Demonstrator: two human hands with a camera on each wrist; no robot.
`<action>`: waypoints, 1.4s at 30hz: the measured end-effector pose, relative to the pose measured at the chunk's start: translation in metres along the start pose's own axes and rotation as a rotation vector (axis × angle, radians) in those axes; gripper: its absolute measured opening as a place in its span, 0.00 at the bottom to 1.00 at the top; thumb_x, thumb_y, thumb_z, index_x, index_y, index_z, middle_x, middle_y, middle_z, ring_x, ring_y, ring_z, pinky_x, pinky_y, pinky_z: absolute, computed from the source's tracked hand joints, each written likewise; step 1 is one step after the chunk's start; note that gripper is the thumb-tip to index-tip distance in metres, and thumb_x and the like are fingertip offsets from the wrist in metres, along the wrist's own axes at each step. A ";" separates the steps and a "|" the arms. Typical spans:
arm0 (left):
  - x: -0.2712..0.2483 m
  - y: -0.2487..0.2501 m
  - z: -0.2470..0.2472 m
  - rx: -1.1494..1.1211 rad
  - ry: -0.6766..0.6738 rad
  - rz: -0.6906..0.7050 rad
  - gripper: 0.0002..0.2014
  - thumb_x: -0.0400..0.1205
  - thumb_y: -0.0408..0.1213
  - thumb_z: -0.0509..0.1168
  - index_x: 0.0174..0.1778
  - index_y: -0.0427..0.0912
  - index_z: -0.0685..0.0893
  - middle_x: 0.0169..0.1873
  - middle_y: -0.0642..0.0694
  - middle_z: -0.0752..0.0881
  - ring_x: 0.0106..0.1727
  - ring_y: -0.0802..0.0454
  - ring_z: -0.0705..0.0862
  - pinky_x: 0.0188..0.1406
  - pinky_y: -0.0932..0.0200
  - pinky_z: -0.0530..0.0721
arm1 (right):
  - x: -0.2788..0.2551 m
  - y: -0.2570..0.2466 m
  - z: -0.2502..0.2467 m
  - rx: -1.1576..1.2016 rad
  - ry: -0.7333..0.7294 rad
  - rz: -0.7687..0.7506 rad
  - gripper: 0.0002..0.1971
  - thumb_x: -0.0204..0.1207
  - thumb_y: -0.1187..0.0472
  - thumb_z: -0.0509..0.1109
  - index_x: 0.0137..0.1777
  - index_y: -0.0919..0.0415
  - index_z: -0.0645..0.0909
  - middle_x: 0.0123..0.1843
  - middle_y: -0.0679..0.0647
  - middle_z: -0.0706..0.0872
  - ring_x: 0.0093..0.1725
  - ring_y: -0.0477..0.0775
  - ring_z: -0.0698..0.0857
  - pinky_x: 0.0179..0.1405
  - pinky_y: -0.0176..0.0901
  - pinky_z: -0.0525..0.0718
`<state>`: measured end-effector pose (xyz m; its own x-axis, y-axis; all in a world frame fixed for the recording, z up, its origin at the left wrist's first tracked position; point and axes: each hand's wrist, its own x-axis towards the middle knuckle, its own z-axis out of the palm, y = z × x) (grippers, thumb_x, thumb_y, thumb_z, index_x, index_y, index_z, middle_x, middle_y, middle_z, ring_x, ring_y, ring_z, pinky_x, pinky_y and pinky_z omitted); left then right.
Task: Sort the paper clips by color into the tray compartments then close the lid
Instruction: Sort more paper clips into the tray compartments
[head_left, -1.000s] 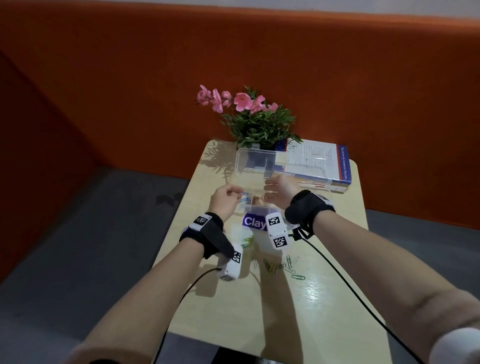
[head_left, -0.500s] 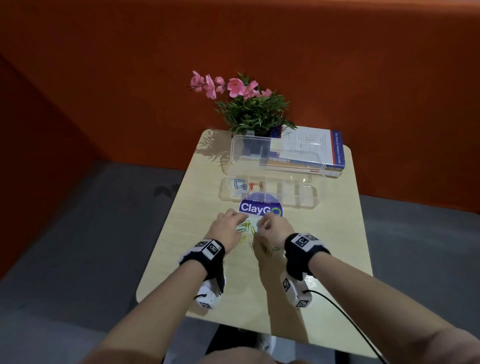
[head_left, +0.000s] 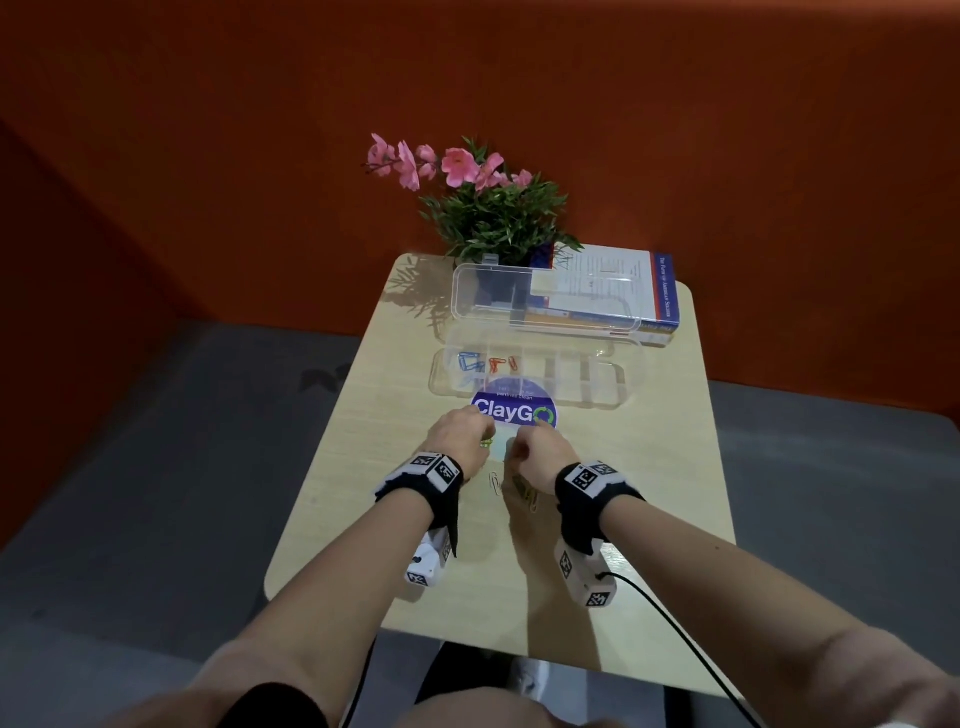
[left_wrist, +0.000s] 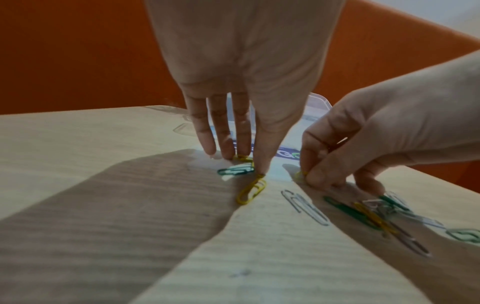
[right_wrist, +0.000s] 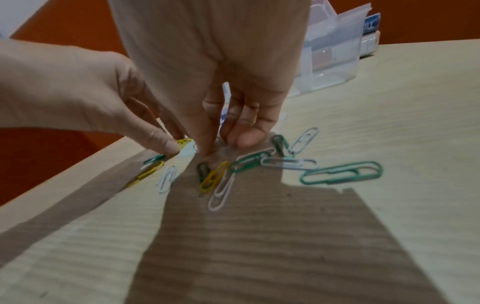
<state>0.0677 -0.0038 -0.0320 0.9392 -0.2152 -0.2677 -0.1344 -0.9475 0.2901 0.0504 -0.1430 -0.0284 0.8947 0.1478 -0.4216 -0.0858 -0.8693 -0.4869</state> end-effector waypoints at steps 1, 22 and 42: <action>0.001 0.001 -0.001 0.008 0.002 -0.002 0.12 0.79 0.31 0.67 0.58 0.44 0.85 0.61 0.44 0.84 0.62 0.44 0.82 0.62 0.52 0.82 | -0.001 0.001 -0.002 0.021 0.018 0.007 0.10 0.75 0.66 0.64 0.52 0.64 0.84 0.58 0.62 0.84 0.56 0.62 0.83 0.51 0.43 0.78; -0.001 -0.001 -0.024 -0.504 0.109 -0.162 0.05 0.76 0.29 0.68 0.44 0.42 0.84 0.36 0.48 0.83 0.42 0.44 0.85 0.45 0.49 0.88 | -0.033 0.036 -0.005 0.668 -0.090 0.195 0.06 0.69 0.61 0.71 0.42 0.63 0.82 0.32 0.52 0.84 0.28 0.49 0.76 0.25 0.35 0.70; -0.041 -0.015 0.004 -0.370 -0.121 -0.293 0.09 0.80 0.46 0.62 0.37 0.48 0.74 0.40 0.46 0.82 0.43 0.45 0.79 0.43 0.55 0.75 | -0.041 0.018 0.009 -0.216 -0.061 -0.121 0.06 0.75 0.64 0.63 0.51 0.60 0.77 0.53 0.63 0.86 0.52 0.66 0.84 0.47 0.51 0.80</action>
<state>0.0300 0.0181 -0.0292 0.8740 0.0017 -0.4859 0.2725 -0.8296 0.4873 0.0085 -0.1606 -0.0273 0.8641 0.2790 -0.4189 0.1215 -0.9233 -0.3643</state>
